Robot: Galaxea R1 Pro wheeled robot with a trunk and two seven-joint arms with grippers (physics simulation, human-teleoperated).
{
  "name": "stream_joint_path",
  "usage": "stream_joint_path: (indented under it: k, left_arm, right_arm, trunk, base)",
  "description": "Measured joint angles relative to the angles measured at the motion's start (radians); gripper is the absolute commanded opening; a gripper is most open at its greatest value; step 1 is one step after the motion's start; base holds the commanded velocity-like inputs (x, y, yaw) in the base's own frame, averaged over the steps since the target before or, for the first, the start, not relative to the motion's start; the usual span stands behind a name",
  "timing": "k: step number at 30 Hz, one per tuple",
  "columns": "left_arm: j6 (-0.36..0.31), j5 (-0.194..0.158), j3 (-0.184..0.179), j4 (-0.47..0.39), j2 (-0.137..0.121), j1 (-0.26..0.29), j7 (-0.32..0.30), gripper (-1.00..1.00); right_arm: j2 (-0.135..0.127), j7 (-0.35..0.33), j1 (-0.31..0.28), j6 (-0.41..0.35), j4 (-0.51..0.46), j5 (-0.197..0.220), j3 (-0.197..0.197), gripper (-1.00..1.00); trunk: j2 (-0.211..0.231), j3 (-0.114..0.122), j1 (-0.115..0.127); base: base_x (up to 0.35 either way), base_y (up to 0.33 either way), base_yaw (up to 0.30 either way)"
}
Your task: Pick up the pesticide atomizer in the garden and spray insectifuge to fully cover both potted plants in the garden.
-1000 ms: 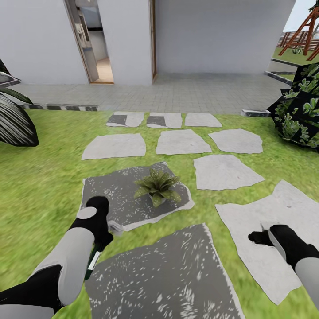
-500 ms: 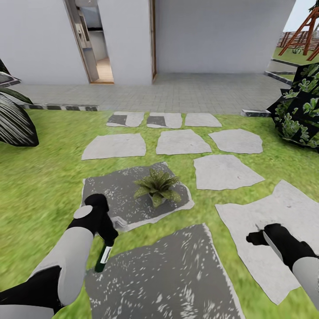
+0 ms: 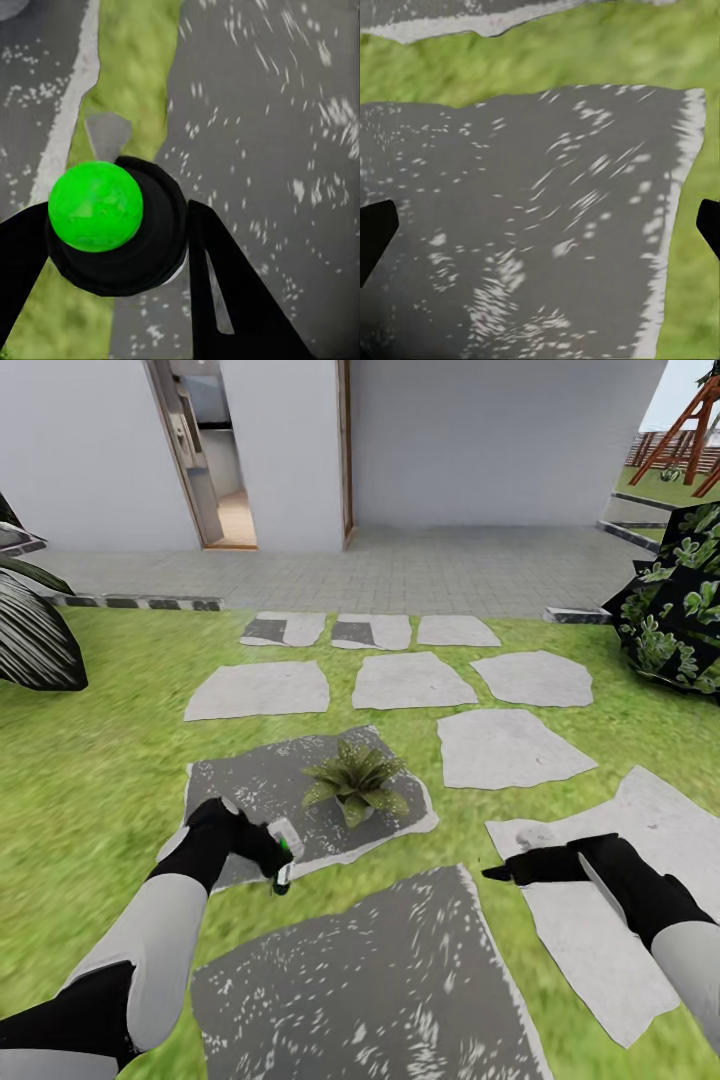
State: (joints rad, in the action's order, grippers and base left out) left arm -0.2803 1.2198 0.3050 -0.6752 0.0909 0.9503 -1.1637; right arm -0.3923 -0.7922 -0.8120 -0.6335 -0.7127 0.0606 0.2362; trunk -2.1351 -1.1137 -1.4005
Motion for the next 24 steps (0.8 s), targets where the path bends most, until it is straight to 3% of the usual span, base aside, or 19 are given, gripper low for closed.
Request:
stream_joint_path:
  k: [2,4,5,7,8,9,10,12,16,17,19,22,23,24]
  left_arm:
    - [0.017,-0.008,-0.002,0.000,0.005,0.000,0.063,-1.00]
    - [0.019,-0.011,-0.004,0.001,0.022,0.000,0.216,-1.00]
    - [0.018,-0.011,-0.004,0.001,0.028,0.000,0.274,-1.00]
    - [0.017,-0.011,-0.004,0.002,0.032,0.000,0.310,-1.00]
    - [0.017,-0.011,-0.004,0.002,0.034,0.000,0.323,-1.00]
    - [0.018,-0.012,-0.004,0.006,0.036,0.000,0.328,-1.00]
    - [0.019,-0.011,-0.004,0.019,0.038,0.000,0.330,-1.00]
    - [0.024,-0.010,-0.006,0.053,0.039,0.000,0.329,-1.00]
    - [0.105,-0.008,-0.008,0.101,0.039,0.000,0.322,-1.00]
    - [0.124,-0.008,-0.009,0.109,0.039,0.000,0.312,-1.00]
    - [0.148,-0.007,-0.011,0.125,0.039,0.000,0.276,-1.00]
    - [0.183,-0.007,-0.019,0.135,0.040,0.000,0.186,-1.00]
    - [0.193,-0.008,-0.020,0.136,0.040,0.000,0.170,-1.00]
    - [0.202,-0.009,-0.023,0.136,0.040,0.000,0.153,-1.00]
  right_arm:
    - [0.002,-0.035,-0.039,0.001,-0.001,0.002,-0.001,1.00]
    - [0.012,-0.036,-0.092,0.001,0.004,0.004,-0.003,1.00]
    - [0.025,0.000,-0.114,0.000,0.005,0.004,-0.004,1.00]
    - [0.037,0.120,-0.130,0.000,0.004,0.004,-0.006,1.00]
    - [0.056,0.262,-0.135,-0.001,0.004,0.006,-0.007,1.00]
    - [0.067,0.355,-0.137,-0.001,0.003,0.008,-0.006,1.00]
    - [0.074,0.402,-0.139,-0.002,-0.001,0.011,-0.006,1.00]
    - [0.079,0.349,-0.140,-0.002,-0.004,0.013,-0.004,1.00]
    - [0.082,0.054,-0.140,0.000,-0.005,0.004,-0.002,1.00]
    - [0.082,0.009,-0.140,0.000,-0.005,0.002,-0.001,1.00]
    - [0.083,-0.047,-0.140,0.001,-0.006,0.001,0.000,1.00]
    - [0.111,-0.095,-0.140,0.000,-0.019,0.001,0.003,1.00]
    - [0.121,-0.099,-0.140,0.001,-0.022,0.001,0.003,-1.00]
    - [0.134,-0.103,-0.140,0.000,-0.024,0.001,0.004,-1.00]
  trunk:
    - [0.000,0.000,0.000]
    - [0.000,0.000,0.000]
    - [0.000,0.000,0.000]
    - [0.000,0.000,0.000]
    - [0.000,0.000,0.000]
    - [0.000,0.000,0.000]
    - [0.000,0.000,0.000]
    - [0.000,0.000,0.000]
    - [0.000,0.000,0.000]
    - [0.000,0.000,0.000]
    - [0.000,0.000,0.000]
    - [0.000,0.000,0.000]
    - [0.000,0.000,0.000]
    - [0.000,0.000,0.000]
  base:
    - [0.000,0.000,0.000]
    - [0.000,0.000,0.000]
    - [0.000,0.000,0.000]
    - [0.000,0.000,0.000]
    - [0.000,0.000,0.000]
    - [0.000,0.000,0.000]
    - [0.000,0.000,0.000]
    - [0.000,0.000,0.000]
    - [0.000,0.000,0.000]
    - [0.000,0.000,0.000]
    - [0.000,0.000,0.000]
    - [0.000,0.000,0.000]
    - [0.000,0.000,0.000]
    - [0.000,0.000,0.000]
